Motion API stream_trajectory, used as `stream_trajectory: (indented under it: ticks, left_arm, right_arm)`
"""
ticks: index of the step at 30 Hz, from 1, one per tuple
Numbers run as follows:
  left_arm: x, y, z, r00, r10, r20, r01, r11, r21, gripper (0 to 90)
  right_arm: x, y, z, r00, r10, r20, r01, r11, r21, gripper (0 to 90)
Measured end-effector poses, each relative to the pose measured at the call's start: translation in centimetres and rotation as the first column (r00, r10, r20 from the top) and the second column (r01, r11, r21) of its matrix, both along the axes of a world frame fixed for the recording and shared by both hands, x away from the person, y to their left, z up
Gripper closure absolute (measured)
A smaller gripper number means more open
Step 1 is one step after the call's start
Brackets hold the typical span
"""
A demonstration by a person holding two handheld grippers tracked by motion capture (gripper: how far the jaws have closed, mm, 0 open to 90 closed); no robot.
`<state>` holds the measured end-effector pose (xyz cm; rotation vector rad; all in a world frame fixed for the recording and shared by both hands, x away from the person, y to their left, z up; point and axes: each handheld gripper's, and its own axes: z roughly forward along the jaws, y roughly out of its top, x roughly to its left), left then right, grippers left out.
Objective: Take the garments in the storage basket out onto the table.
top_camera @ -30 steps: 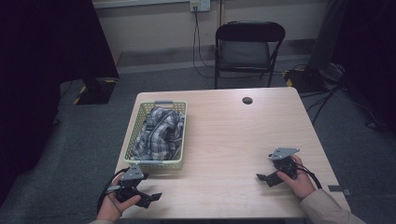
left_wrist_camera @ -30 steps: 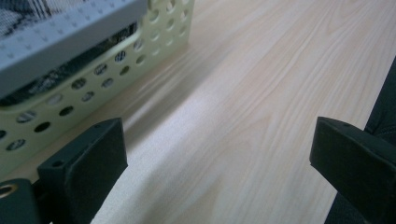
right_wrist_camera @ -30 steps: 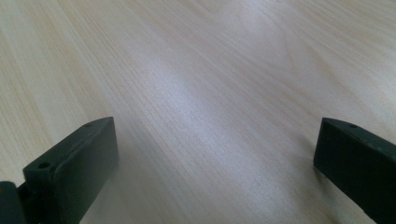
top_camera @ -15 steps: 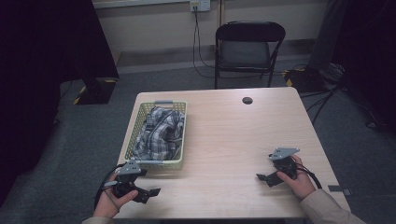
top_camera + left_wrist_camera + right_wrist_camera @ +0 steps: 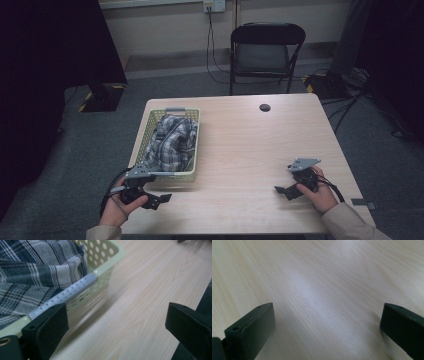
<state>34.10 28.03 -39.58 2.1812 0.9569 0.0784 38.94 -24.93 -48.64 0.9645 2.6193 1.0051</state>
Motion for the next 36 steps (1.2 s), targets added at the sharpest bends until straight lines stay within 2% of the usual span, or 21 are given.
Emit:
stream_trajectory:
  ticks: [11,15,24,36]
  left_arm:
    - [1.5,-0.3,1.1,0.9991,0.040,0.014,-0.040,0.9990,0.018,4.1]
    - [1.9,-0.2,1.4,0.9981,0.059,0.018,-0.059,0.9982,0.012,4.1]
    - [3.3,0.1,1.6,0.9949,0.096,0.029,-0.097,0.9951,0.021,4.1]
    - [5.2,-0.6,1.9,0.9940,0.103,0.037,-0.104,0.9937,0.041,3.7]
  right_arm:
    - [0.0,0.0,0.0,1.0000,0.000,0.000,0.000,1.0000,0.000,0.0]
    - [0.0,0.0,0.0,1.0000,0.000,0.000,0.000,1.0000,0.000,0.0]
    - [0.0,0.0,0.0,1.0000,0.000,0.000,0.000,1.0000,0.000,0.0]
    - [0.0,0.0,0.0,1.0000,0.000,0.000,0.000,1.0000,0.000,0.0]
